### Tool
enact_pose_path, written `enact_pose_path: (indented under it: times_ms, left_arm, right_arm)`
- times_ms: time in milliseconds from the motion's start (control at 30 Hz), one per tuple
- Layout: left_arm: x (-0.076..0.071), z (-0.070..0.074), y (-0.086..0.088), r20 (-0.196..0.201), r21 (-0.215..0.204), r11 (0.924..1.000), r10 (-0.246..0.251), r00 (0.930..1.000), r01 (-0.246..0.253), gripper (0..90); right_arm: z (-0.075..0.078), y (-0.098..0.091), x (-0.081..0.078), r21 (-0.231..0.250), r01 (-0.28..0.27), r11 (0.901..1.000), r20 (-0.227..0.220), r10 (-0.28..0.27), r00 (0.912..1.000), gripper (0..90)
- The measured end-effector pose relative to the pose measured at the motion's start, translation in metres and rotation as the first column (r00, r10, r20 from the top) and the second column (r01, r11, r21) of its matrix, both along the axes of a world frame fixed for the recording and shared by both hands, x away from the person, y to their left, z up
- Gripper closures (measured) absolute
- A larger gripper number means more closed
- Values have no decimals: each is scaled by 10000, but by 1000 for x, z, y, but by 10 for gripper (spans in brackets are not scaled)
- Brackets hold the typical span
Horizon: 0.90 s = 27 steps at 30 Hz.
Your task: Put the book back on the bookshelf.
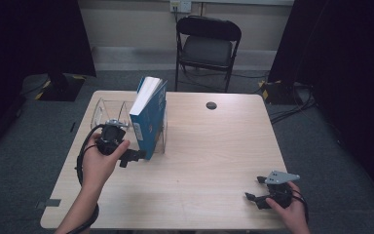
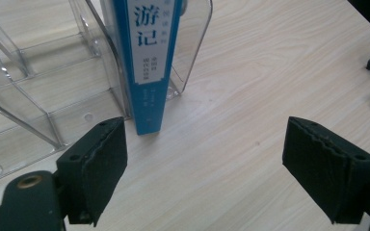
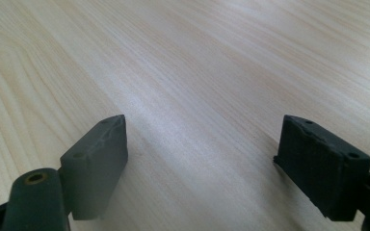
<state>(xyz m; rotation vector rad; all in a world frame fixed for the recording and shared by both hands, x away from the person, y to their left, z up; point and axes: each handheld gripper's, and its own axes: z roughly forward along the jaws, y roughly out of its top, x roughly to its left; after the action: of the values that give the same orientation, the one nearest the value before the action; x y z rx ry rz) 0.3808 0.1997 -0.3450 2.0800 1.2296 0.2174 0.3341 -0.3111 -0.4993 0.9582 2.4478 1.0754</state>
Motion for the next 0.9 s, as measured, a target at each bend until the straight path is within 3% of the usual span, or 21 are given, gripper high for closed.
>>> enact_pose_path:
  times_ms: [400,600,900]
  left_arm:
    - [-11,-22,5,-223,89,9999,-113,9997,115,159]
    - [-15,-32,9,-229,-80,9998,-176,9996,174,161]
    - [-21,-48,20,-259,166,9998,-144,9996,149,164]
  right_arm:
    - [0,0,0,2,-1,10000,-1,1,10000,175]
    - [0,0,0,3,2,10000,-3,-2,10000,175]
    - [0,0,0,4,0,10000,-4,0,10000,175]
